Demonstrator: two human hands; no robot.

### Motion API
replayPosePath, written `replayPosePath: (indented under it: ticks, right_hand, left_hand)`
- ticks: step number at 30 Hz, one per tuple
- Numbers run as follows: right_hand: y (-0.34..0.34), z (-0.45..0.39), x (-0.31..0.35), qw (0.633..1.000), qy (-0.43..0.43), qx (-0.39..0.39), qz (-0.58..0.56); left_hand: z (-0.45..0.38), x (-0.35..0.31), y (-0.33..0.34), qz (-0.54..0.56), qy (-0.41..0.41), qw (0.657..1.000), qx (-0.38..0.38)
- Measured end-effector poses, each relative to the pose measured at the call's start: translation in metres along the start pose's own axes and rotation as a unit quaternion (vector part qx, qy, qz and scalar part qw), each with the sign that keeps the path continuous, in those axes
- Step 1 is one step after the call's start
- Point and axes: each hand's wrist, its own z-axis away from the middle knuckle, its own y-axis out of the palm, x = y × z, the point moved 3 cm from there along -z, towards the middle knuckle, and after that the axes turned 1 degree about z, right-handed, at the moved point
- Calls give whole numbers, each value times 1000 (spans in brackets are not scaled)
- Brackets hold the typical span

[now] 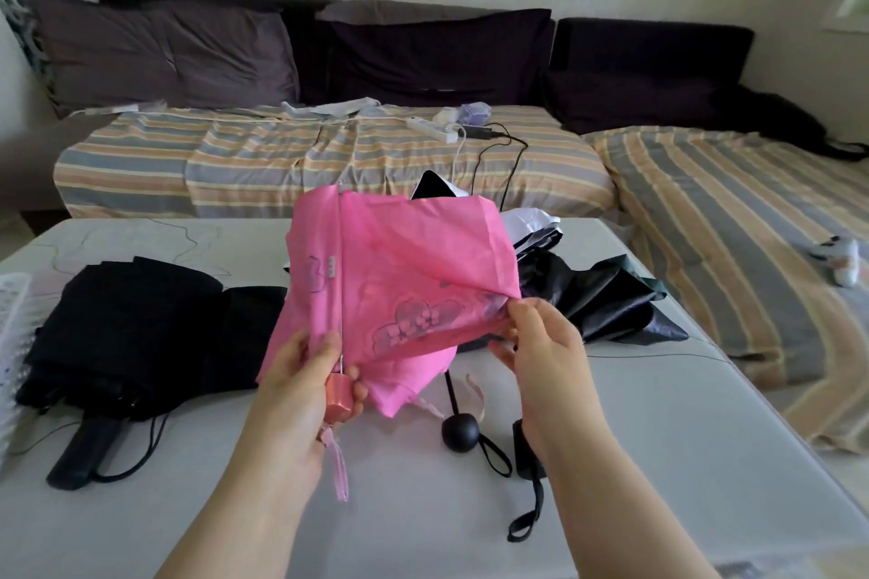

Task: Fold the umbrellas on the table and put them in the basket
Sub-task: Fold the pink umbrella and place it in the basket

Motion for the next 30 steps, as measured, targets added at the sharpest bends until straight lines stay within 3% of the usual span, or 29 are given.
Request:
replayPosePath:
  ticks: [7,8,10,12,15,20,23,26,28,30]
  right_hand:
    - [-6,-2,9,981,-94,24,166]
    - [-6,-2,9,985,-87,38,145]
    - [-1,0,7,993,-6,115,-4]
    - [6,2,5,969,74,175,-157]
    - [9,-1,2,952,114,156,-238]
    - [8,3,3,981,7,187,-55]
    - [8,5,2,993,-44,85,75]
    - [7,3,3,978,-86,0,188]
    - [9,1,5,979,-87,9,184]
    - [12,0,4,979,-49,70,185]
  left_hand:
    - [-3,0,-10,-71,47,996,-35]
    - [-3,-1,-11,-75,48,995,-38]
    - [-3,-1,-12,-65,39,996,-42]
    - [-2,-2,-11,-50,23,998,-35]
    - [-1,0,-9,-49,15,998,-22]
    - [-2,0,-8,-48,27,998,-32]
    - [0,-1,-6,-61,42,997,-33]
    - [5,-1,-2,-83,59,995,-19]
    - [8,0,1,-91,68,993,-17]
    - [11,0,3,-95,77,992,-20]
